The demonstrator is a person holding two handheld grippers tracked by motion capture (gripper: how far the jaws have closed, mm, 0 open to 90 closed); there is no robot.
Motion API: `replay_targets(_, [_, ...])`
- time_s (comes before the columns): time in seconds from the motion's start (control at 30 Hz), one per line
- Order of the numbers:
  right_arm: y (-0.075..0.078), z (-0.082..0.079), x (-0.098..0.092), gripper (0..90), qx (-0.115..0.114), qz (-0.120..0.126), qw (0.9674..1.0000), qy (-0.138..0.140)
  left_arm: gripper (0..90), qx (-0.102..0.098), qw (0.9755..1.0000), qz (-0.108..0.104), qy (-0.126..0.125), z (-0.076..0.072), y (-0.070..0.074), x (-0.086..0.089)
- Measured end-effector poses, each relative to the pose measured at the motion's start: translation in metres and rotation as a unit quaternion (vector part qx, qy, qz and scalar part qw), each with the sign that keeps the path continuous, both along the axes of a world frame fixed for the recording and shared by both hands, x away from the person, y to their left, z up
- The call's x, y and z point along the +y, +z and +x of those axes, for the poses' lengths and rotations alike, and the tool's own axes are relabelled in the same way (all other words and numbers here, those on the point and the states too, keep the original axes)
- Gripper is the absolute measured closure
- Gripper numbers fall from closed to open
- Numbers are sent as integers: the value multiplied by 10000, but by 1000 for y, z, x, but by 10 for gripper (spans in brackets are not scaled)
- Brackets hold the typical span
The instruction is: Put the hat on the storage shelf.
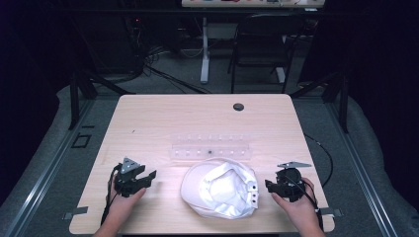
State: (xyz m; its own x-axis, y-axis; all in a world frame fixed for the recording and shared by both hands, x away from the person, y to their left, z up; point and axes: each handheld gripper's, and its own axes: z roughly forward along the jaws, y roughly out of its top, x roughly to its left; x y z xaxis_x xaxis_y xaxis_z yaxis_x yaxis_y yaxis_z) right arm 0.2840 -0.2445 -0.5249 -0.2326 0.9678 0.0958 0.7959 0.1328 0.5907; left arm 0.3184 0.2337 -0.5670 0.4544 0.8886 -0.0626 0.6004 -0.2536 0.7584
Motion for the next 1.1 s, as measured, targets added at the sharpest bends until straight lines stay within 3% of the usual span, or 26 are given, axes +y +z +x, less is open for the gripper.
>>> replay_targets(0.23, [20,5,2,524,423,223,9987,184,474,-9,10000,-6,-16,0,0,0])
replay_targets(0.4, [33,8,5,519,500,115,9981,344,473,-17,10000,-26,-32,0,1,0])
replay_targets(0.47, [36,11,8,515,616,183,9972,372,473,-35,10000,-30,5,-1,2,1])
replay_targets(0.8, [45,19,14,514,981,525,9930,392,473,-39,10000,-66,55,-1,2,4])
replay_targets(0.97, [50,17,21,507,1011,702,9914,435,473,-62,9999,-107,71,-1,3,4])
replay_targets(1.1, [48,15,26,495,1120,844,9884,588,470,-64,9999,-132,73,-1,3,4])
